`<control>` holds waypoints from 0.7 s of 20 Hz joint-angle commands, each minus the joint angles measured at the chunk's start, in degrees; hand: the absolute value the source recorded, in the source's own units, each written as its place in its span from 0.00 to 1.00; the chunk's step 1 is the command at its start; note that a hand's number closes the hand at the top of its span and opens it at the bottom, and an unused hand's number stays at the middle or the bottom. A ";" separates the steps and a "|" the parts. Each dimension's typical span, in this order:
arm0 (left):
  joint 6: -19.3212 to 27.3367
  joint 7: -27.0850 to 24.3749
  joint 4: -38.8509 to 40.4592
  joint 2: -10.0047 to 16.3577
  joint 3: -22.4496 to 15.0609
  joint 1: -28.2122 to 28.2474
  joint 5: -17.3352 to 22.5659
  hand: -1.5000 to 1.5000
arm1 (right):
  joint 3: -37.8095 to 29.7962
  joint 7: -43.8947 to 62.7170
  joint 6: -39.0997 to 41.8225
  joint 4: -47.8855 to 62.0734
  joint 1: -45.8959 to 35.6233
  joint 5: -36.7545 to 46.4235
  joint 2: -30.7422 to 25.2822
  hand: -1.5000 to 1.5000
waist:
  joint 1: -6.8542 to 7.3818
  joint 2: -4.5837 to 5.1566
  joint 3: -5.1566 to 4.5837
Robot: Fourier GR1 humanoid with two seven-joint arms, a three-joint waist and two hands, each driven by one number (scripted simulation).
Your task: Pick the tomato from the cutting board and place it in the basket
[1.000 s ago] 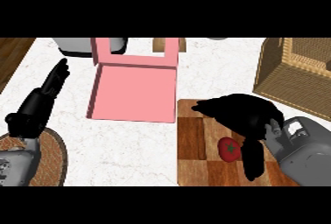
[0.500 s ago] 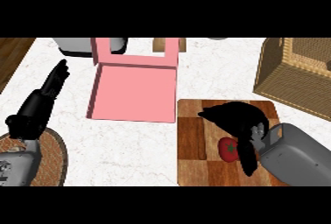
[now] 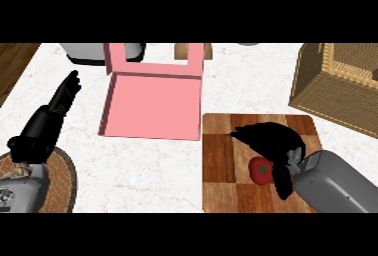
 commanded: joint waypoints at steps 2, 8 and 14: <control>-1.82 0.40 -1.25 0.17 1.47 0.91 0.62 0.50 | -0.11 -9.14 -3.47 6.80 0.96 9.00 2.08 0.00 | 0.26 0.04 0.01; -0.37 -0.19 -1.00 -2.38 0.67 0.79 -2.75 0.50 | -5.22 -5.01 1.31 0.23 5.53 10.82 6.37 0.00 | -0.11 -0.07 -0.02; -2.58 3.78 -1.31 -1.67 2.15 -2.95 -2.00 0.50 | -6.29 -11.41 -1.24 2.01 8.91 16.78 6.80 0.00 | -0.17 -0.06 -0.01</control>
